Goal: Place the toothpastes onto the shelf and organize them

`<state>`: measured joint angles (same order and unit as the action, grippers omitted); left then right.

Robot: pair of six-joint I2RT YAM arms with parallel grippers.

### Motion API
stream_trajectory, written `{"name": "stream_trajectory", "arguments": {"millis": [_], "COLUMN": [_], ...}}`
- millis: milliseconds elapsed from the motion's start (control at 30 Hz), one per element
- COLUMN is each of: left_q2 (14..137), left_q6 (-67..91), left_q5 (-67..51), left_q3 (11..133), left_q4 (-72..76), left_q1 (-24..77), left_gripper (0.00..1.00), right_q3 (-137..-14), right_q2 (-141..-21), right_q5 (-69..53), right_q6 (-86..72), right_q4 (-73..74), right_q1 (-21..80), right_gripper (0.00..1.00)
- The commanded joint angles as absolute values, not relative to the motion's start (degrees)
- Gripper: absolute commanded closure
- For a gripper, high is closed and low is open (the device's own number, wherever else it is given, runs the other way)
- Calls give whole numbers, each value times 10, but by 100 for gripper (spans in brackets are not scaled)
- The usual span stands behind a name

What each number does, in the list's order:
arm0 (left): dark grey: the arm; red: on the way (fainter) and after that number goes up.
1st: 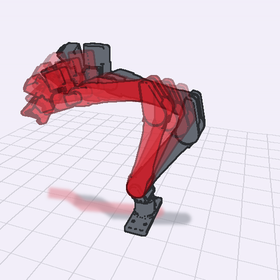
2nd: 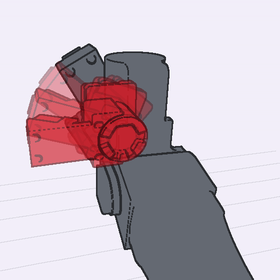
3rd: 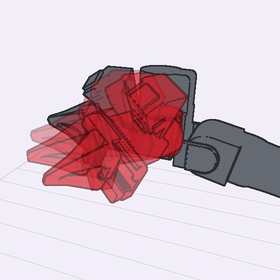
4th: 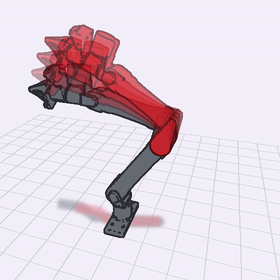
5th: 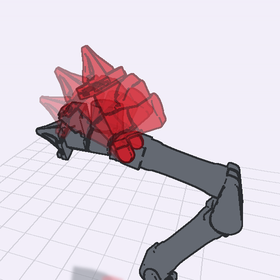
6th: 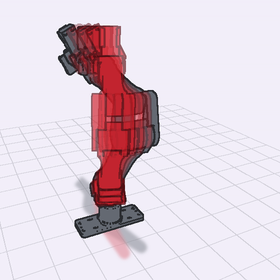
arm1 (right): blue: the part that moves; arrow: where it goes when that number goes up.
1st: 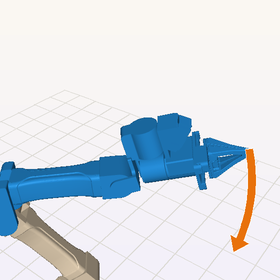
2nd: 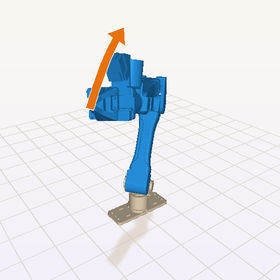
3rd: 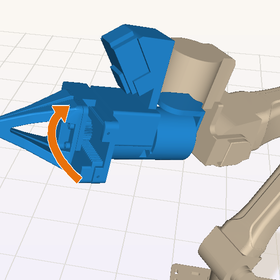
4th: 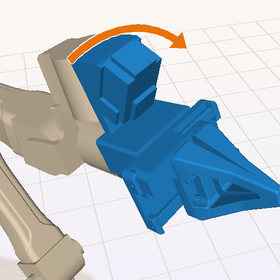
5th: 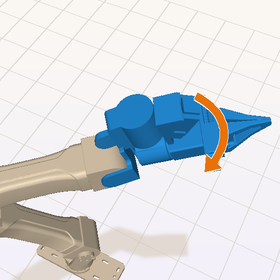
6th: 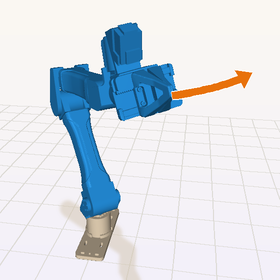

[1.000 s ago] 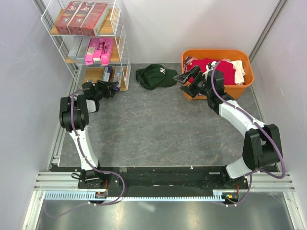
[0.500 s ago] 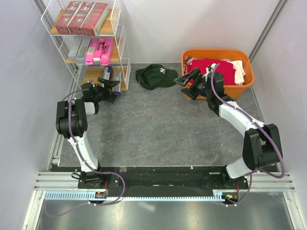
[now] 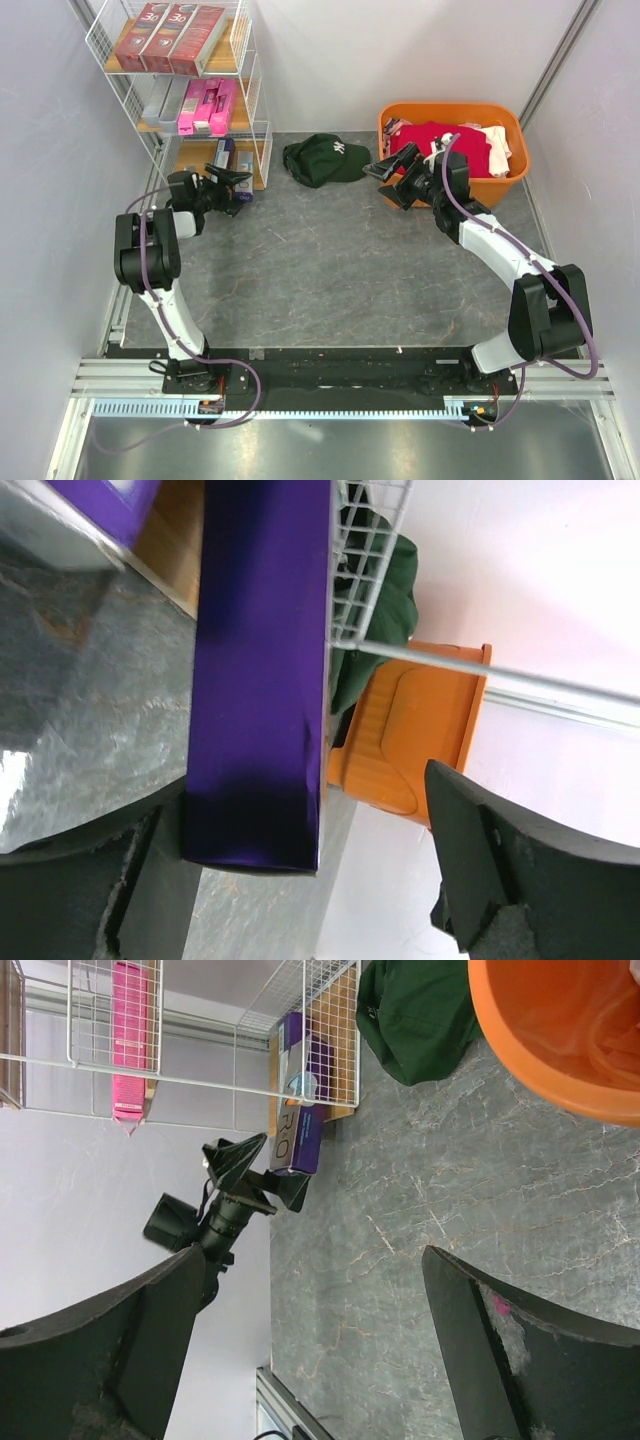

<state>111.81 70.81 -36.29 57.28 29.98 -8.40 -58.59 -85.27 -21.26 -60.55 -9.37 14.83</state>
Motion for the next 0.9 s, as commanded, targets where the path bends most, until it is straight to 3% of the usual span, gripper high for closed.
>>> {"name": "stream_trajectory", "arguments": {"millis": [0,233,400,567,867], "left_q2": [1164,1200,1202,1214,1175], "left_q6": [757,774,784,538,419], "left_q5": [-394,-379,-409,-364,-271], "left_q3": [641,735,757,887,873], "left_q4": [302,244,225,-100,-193], "left_q1": [-89,-100,-108,-111,-111], "left_gripper": [12,11,4,0,0], "right_q3": [-582,-582,-577,-573,-570], "right_q2": [-834,-838,-838,-835,-842], "right_q5": [-221,-223,-228,-231,-241], "right_q6": [-594,-591,-591,-591,-592], "right_q4": [-102,-100,-100,-104,-108], "right_q1": [145,145,145,144,145], "right_gripper": [2,2,2,2,2]}}
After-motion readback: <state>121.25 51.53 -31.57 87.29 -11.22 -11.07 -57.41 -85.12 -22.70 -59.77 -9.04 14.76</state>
